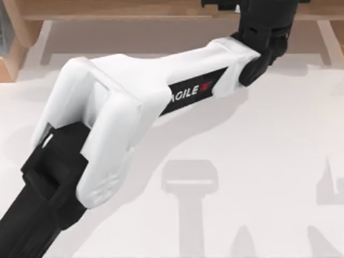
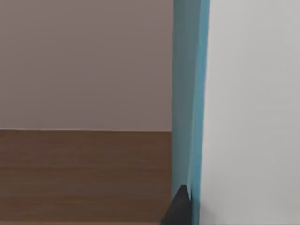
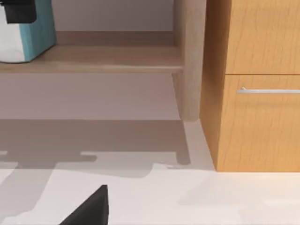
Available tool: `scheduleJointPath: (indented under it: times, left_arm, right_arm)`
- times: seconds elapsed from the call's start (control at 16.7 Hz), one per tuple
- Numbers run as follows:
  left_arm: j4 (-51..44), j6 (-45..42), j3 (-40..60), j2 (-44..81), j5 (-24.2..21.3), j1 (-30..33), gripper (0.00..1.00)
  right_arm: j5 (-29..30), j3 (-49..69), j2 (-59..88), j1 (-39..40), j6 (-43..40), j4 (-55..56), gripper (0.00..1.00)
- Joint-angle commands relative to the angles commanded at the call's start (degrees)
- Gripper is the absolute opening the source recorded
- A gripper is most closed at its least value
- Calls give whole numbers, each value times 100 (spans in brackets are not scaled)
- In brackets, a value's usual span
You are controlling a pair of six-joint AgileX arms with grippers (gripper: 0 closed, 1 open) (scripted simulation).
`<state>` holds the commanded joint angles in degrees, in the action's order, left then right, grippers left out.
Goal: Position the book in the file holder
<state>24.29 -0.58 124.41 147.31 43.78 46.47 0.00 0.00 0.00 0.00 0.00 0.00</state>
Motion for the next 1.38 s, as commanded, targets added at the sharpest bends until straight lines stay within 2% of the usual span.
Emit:
scheduleJointPath:
  times: [0.12,0.18,1.38]
  left_arm:
    - [0,0,0,0,0,0,2]
    - [0,0,0,0,0,0,0]
    - [-273,-17,197,-45,7,26,0]
  right_arm:
    - [0,0,0,0,0,0,100]
    - [0,0,0,0,0,0,100]
    - [0,0,0,0,0,0,100]
